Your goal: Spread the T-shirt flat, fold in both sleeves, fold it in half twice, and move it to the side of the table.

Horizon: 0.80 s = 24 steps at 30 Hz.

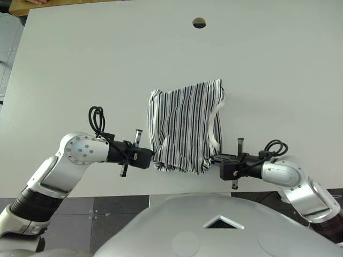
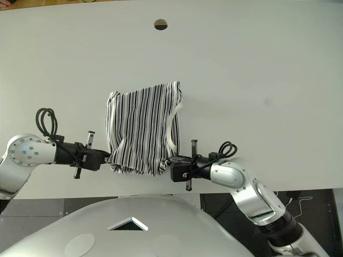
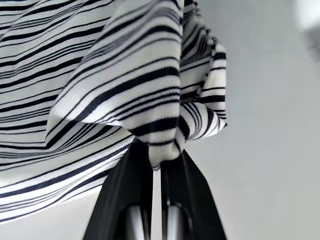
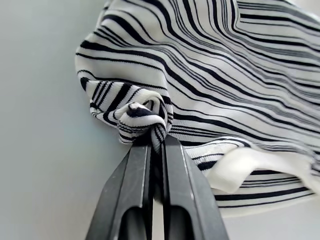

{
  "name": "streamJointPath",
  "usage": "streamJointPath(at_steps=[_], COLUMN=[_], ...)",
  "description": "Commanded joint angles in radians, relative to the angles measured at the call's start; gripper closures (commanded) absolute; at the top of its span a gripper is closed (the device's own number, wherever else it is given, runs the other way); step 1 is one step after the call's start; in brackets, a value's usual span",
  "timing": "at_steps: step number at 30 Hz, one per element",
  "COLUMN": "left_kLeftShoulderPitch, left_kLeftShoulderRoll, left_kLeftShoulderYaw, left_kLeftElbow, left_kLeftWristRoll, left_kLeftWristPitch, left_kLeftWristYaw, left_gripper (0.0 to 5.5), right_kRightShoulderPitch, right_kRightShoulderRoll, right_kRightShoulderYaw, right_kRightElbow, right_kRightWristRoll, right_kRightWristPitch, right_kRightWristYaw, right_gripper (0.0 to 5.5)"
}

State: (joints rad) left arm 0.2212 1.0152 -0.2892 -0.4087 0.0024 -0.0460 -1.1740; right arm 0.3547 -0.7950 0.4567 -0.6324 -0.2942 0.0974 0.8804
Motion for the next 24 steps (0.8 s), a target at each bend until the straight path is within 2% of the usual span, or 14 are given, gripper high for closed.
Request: streamJointPath(at_steps=[1, 5, 8, 12, 16, 23, 24], left_kLeftShoulderPitch=[-0.003, -0.015, -0.067, -0.225, -0.369, -0.47, -0.482], left_kLeftShoulderRoll=[0.055, 0.056, 0.021, -0.094, -0.211, -0.319, -0.333], left_kLeftShoulderYaw=[0.064, 0.124, 0.144, 0.142, 0.141, 0.07, 0.062], left_kLeftElbow=[-0.007, -0.059, -0.051, 0.032, 0.124, 0.249, 0.269], left_kLeftWristRoll=[-0.109, -0.255, -0.284, -0.279, -0.317, -0.255, -0.245], left_kLeftWristPitch=[0.025, 0.097, 0.172, 0.332, 0.494, 0.613, 0.621], left_kLeftWristYaw=[-0.07, -0.099, -0.055, 0.077, 0.174, 0.266, 0.276], left_gripper=[5.37, 5.37, 5.37, 5.37, 5.37, 5.37, 5.4], right_kRightShoulderPitch=[0.083, 0.09, 0.0, -0.111, -0.138, -0.219, -0.226], right_kRightShoulderRoll=[-0.079, -0.058, 0.025, 0.117, 0.126, 0.173, 0.186], right_kRightShoulderYaw=[-0.05, -0.09, -0.14, -0.18, -0.216, -0.251, -0.258], right_kRightElbow=[-0.12, -0.233, -0.208, -0.113, -0.031, 0.133, 0.148], right_kRightWristRoll=[0.121, 0.256, 0.302, 0.291, 0.307, 0.32, 0.327], right_kRightWristPitch=[0.048, 0.084, 0.132, 0.194, 0.202, 0.261, 0.279], right_kRightWristYaw=[0.074, 0.077, 0.011, -0.093, -0.122, -0.176, -0.189], right_gripper=[5.4, 5.4, 5.4, 5.4, 5.4, 5.4, 5.06])
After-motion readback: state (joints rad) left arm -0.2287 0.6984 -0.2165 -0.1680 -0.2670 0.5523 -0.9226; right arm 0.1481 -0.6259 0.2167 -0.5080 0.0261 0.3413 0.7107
